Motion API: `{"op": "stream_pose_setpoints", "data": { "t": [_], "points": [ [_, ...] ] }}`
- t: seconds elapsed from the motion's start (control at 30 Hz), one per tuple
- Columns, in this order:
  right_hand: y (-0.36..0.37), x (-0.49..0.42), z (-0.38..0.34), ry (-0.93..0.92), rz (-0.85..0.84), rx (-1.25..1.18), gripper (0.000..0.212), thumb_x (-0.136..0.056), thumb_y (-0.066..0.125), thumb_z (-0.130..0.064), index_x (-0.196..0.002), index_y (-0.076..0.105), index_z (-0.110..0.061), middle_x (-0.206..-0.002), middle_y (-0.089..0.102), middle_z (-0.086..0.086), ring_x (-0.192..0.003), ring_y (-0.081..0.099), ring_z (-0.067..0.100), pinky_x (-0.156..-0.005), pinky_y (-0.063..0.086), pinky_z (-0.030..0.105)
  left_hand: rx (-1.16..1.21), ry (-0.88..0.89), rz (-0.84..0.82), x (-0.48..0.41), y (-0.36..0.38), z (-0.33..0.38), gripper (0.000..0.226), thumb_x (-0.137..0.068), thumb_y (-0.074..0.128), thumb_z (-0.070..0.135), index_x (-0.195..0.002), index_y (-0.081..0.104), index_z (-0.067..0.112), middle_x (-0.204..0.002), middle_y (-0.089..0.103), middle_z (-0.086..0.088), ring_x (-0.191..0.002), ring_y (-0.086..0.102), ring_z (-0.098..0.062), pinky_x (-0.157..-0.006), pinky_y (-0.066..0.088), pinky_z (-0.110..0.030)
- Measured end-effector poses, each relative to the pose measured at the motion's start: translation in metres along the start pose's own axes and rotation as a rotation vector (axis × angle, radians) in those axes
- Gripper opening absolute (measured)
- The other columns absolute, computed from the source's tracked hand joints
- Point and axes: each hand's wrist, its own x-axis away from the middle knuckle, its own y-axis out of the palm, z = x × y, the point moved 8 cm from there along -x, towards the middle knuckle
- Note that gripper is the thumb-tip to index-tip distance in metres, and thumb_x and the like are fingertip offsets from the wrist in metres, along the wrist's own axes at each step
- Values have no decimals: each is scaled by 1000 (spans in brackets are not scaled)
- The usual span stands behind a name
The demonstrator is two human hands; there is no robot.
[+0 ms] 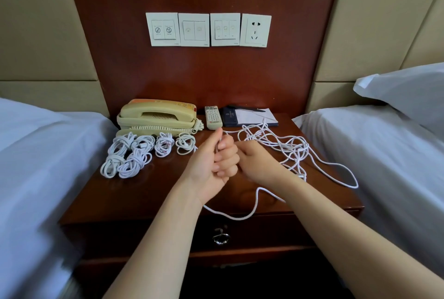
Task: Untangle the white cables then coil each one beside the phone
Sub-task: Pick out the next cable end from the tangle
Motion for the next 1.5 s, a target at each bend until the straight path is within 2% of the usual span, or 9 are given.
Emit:
{"op": "stream_pose_setpoints", "data": {
  "t": [0.17, 0.23, 0.37, 0.63, 0.77, 0.87, 1.0, 1.33, 1.5],
  "points": [
    [28, 18, -16, -72, -258, 317, 33, -93, 42, -10, -63, 54, -19, -49, 53, -9, -51, 50, 1, -62, 42, 21, 95, 130, 153, -2, -23, 22, 49, -102, 30, 37, -57, 33, 18, -42, 25, 8, -29, 21, -3, -32, 15, -16],
    [34, 25, -25, -155, -275, 456, 28, -97, 42, -22, -72, 54, -21, -67, 57, -7, -69, 57, 13, -71, 44, 32, 74, 148, 217, -2, -32, 26, 46, -102, 29, 36, -59, 31, 17, -42, 27, 8, -29, 21, -2, -32, 15, -16],
    [32, 32, -44, -251, -254, 714, 19, -98, 40, -34, -94, 53, -20, -96, 61, 6, -90, 56, 30, -69, 35, 31, 17, 175, 340, -4, -47, 32, 44, -103, 28, 31, -61, 30, 17, -41, 30, 7, -27, 22, -4, -30, 19, -16],
    [8, 32, -66, -347, -119, 580, 26, -94, 51, -35, -75, 53, -18, -59, 42, -7, -57, 38, 14, -58, 32, 30, -263, 293, 479, -5, -59, 43, 51, -101, 24, 15, -51, 33, 17, -36, 28, 9, -33, 16, -5, -36, 12, -14],
    [-4, 30, -75, -392, 4, 514, 19, -89, 59, -33, -73, 55, -25, -55, 45, -9, -54, 40, 8, -56, 36, 32, -762, 345, 518, 0, -43, 41, 37, -90, 33, 6, -55, 43, 12, -37, 38, 7, -43, 35, -12, -45, 27, -22],
    [-18, 28, -76, -418, 119, 473, 17, -89, 59, -29, -73, 59, -22, -65, 57, -10, -63, 48, 10, -59, 39, 32, -720, 244, 336, -5, -29, 23, 43, -95, 31, 10, -58, 53, 8, -42, 45, -4, -39, 42, -17, -48, 33, -26],
    [-29, 21, -66, -428, 190, 393, 15, -88, 60, -28, -78, 59, -17, -72, 58, -7, -69, 54, 14, -64, 44, 34, -467, 39, 108, -6, -10, 1, 44, -97, 21, 15, -57, 39, 9, -41, 33, -1, -31, 29, -10, -37, 25, -17],
    [-44, 6, -37, -351, 198, 57, 21, -87, 64, -25, -70, 55, -18, -62, 53, -2, -59, 43, 5, -57, 35, 19, -168, -169, -114, 2, 7, -18, 56, -98, 25, 36, -46, 33, 17, -35, 21, 8, -27, 18, -3, -31, 16, -17],
    [-33, 2, -10, -218, 228, 23, 40, -98, 49, -21, -58, 45, -16, -54, 39, -5, -54, 33, 3, -53, 28, 22, -20, -94, -147, 7, 19, -14, 54, -93, 31, 39, -44, 35, 17, -34, 24, 8, -27, 21, -2, -33, 18, -17]
  ]
}}
